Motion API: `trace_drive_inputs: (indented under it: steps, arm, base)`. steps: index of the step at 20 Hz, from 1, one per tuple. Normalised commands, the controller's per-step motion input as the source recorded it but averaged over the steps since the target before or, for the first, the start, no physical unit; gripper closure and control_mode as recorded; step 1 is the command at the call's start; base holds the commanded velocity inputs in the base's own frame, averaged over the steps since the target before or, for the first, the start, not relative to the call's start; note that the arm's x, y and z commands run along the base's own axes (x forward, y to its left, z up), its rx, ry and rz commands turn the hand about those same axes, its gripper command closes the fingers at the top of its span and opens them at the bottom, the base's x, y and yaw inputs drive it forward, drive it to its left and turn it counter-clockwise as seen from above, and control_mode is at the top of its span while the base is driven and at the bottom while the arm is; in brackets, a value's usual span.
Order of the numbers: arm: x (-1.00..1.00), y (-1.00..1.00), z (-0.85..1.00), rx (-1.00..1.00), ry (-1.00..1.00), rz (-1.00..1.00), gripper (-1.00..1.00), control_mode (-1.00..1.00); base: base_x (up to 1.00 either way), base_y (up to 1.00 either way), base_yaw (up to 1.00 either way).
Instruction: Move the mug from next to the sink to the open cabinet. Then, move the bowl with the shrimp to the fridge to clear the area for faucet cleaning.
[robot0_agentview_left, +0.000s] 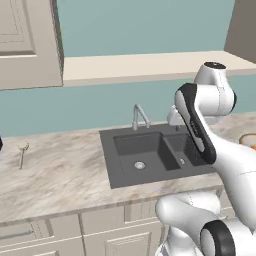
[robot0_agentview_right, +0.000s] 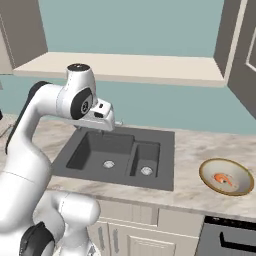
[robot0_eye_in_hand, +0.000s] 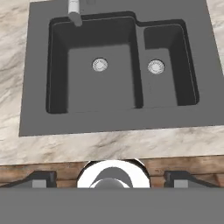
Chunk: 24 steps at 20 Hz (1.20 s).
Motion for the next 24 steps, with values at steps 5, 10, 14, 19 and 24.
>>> trace_drive_inputs:
  steps: [5, 10, 14, 19, 24]
  arm:
    - [0.0, 0.0, 0.0, 0.0, 0.0, 0.0, -1.0, 1.0]
    - [0.0, 0.0, 0.0, 0.0, 0.0, 0.0, -1.0, 1.0]
    - [0.0, 0.0, 0.0, 0.0, 0.0, 0.0, -1.0, 1.0]
    - [0.0, 0.0, 0.0, 0.0, 0.0, 0.0, -1.0, 1.0]
    - [0.0, 0.0, 0.0, 0.0, 0.0, 0.0, -1.0, 1.0]
  base:
    - [-0.06, -1.0, -0.15]
    - [-0.39, -0.55, -0.02]
    - [-0.82, 0.04, 0.05]
    - [-0.9, -0.44, -0.02]
    - [-0.07, -1.0, -0.13]
